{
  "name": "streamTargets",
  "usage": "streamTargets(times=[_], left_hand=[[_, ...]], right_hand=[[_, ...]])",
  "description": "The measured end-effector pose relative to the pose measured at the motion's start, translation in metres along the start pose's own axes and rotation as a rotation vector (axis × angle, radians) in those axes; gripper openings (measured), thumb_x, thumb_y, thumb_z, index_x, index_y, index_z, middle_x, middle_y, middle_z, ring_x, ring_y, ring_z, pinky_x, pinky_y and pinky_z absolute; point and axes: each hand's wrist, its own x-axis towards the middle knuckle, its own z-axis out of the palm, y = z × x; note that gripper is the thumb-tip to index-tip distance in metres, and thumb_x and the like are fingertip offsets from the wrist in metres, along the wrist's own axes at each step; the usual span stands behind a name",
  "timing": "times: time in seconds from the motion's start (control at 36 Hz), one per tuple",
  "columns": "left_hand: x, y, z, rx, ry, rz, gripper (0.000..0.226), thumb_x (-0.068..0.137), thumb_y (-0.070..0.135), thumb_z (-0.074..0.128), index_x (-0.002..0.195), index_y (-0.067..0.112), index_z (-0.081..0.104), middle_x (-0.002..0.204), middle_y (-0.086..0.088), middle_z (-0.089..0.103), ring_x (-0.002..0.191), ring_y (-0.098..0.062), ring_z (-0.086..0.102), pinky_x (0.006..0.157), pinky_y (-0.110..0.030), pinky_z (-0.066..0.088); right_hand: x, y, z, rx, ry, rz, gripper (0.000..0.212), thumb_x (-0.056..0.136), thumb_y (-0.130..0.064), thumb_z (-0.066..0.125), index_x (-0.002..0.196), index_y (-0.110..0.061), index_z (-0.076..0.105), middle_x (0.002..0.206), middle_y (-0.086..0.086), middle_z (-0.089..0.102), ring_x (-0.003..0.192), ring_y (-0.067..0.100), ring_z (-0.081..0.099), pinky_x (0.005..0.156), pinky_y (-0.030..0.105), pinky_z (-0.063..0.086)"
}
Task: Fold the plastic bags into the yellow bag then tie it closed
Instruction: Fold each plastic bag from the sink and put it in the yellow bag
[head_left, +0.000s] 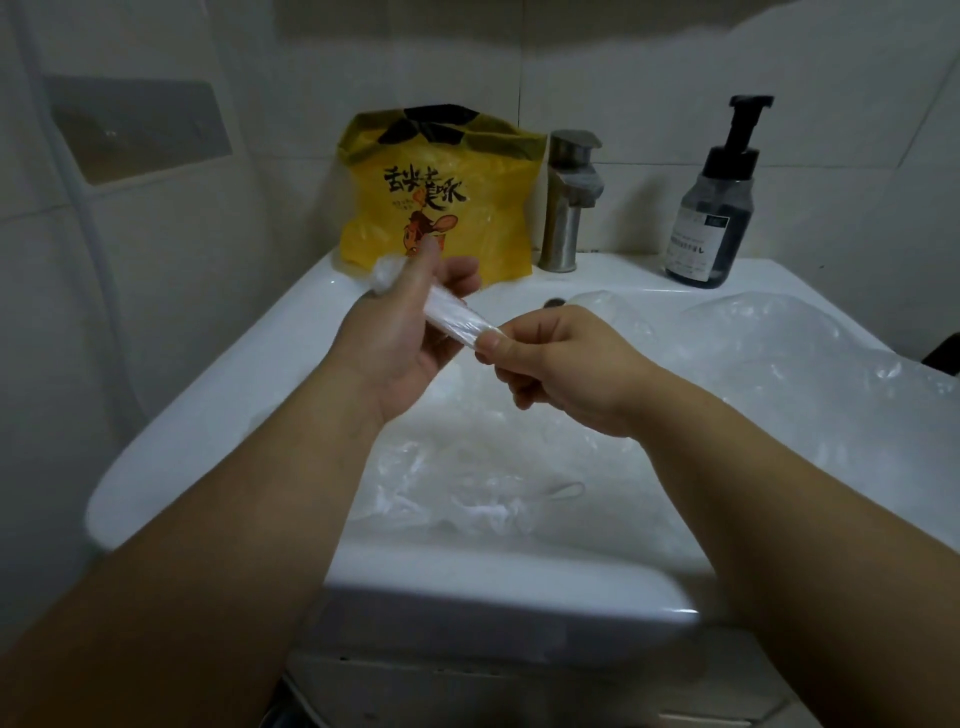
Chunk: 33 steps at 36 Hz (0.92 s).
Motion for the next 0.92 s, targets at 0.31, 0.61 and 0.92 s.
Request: streamTargets(times=[0.31, 0.61, 0.92], left_hand=[[-0.004, -0.001, -0.006, 0.576, 0.359, 0.209, 0.055, 0.101, 0.051, 0.033, 0.092, 0.010, 0.068, 0.071, 0.001, 0.068, 0.060, -0.008, 0.062, 0.045, -0.014, 0.045], [-0.032, 0.023, -0.007, 0.736, 0.405, 0.353, 0.050, 0.102, 0.048, 0.032, 0.066, 0.019, 0.051, 0.061, -0.004, 0.054, 0.060, -0.016, 0.052, 0.066, -0.033, 0.041], [-0.039, 0.078, -0.010, 0.462, 0.080, 0.225, 0.025, 0.099, 0.036, 0.050, 0.083, 0.020, 0.060, 0.062, 0.002, 0.047, 0.040, -0.001, 0.042, 0.050, -0.015, 0.047]], right_hand=[[-0.006, 0.001, 0.001, -0.034, 0.024, 0.045, 0.027, 0.093, -0.019, 0.059, 0.097, 0.006, 0.067, 0.062, 0.004, 0.050, 0.055, 0.011, 0.046, 0.056, 0.022, 0.045], [-0.021, -0.029, 0.014, -0.043, 0.024, 0.012, 0.025, 0.094, -0.022, 0.058, 0.093, 0.001, 0.066, 0.064, 0.002, 0.049, 0.057, 0.012, 0.045, 0.058, 0.024, 0.045], [-0.007, -0.070, -0.001, -0.013, 0.186, -0.116, 0.023, 0.092, -0.025, 0.061, 0.080, -0.005, 0.065, 0.061, 0.000, 0.052, 0.053, 0.010, 0.045, 0.053, 0.023, 0.042]])
